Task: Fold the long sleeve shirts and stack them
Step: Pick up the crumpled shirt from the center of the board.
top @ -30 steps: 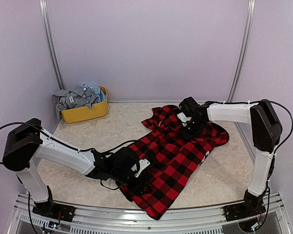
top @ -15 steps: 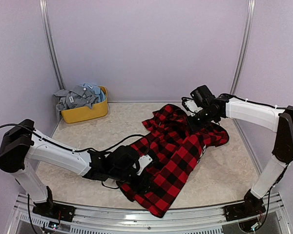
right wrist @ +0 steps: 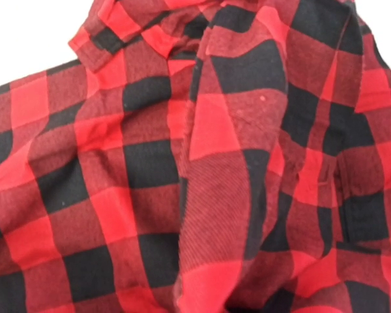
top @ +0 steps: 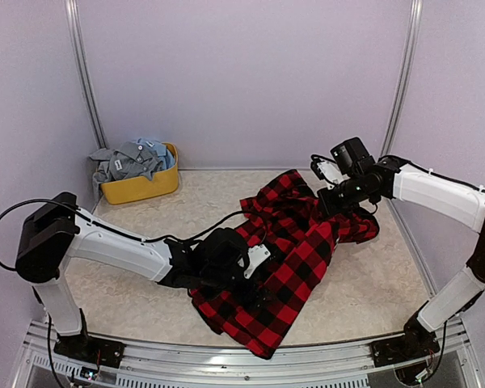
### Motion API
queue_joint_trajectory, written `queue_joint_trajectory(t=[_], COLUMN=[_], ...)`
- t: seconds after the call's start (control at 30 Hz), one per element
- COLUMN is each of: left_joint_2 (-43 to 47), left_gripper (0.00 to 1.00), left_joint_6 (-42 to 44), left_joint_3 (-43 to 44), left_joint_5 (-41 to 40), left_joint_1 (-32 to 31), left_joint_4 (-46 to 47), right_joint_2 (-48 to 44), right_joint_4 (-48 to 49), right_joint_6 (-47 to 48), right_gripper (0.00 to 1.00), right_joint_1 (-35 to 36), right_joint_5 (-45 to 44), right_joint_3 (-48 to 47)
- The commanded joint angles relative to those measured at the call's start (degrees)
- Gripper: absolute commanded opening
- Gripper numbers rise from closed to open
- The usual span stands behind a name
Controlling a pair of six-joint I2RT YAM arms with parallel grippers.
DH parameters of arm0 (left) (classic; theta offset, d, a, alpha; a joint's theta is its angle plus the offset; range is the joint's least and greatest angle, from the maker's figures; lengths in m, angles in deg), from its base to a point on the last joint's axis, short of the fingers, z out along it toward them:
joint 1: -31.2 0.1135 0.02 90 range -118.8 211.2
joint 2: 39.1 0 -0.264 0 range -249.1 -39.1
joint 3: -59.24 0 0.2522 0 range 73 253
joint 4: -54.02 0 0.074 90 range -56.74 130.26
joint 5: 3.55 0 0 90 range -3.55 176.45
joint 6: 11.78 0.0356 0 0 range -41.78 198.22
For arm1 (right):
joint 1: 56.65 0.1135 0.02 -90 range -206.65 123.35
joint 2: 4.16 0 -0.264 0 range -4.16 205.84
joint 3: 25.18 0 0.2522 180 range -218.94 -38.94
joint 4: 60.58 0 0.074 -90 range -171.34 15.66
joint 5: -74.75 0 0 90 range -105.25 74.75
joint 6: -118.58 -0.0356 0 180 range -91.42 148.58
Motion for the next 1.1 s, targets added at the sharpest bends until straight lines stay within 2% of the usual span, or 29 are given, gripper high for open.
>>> queue_joint_trajectory(t=[0.0,0.2,0.33,0.73,0.87,0.97,1.07], left_joint_2=[-1.2,-2.2,-2.8,1.2,2.9,4.4,7.2], left_gripper=[0.84,0.84,0.78,0.45,0.26,0.03,0.0], left_joint_6=[2.0,2.6,2.9,1.1,0.7,0.8,1.2], left_joint_3=[0.4,-1.1,-1.0,-6.8,-8.7,-8.0,-6.5], left_joint_5=[2.8,8.4,10.7,12.6,13.0,12.5,9.4], left_joint_1=[1.7,1.6,1.6,2.2,2.5,2.8,3.7], left_joint_4=[1.3,3.7,4.0,3.1,2.7,1.0,-3.5], right_joint_2=[-3.7,-6.5,-8.1,-9.8,-9.8,-9.5,-9.6], right_joint_4=[0.5,0.3,0.2,-0.4,0.0,0.9,1.8], right_joint_6=[-1.0,-1.1,-1.3,-0.2,-0.1,-0.2,-0.2], right_gripper=[0.0,0.0,0.0,0.0,0.0,0.0,0.0], right_joint_1=[-0.9,-2.2,-3.0,-6.2,-6.5,-6.5,-6.5], right_joint_5=[0.8,2.3,3.2,3.0,3.5,4.2,4.1], right_joint_3=[1.9,2.9,3.2,4.0,4.1,4.6,4.6])
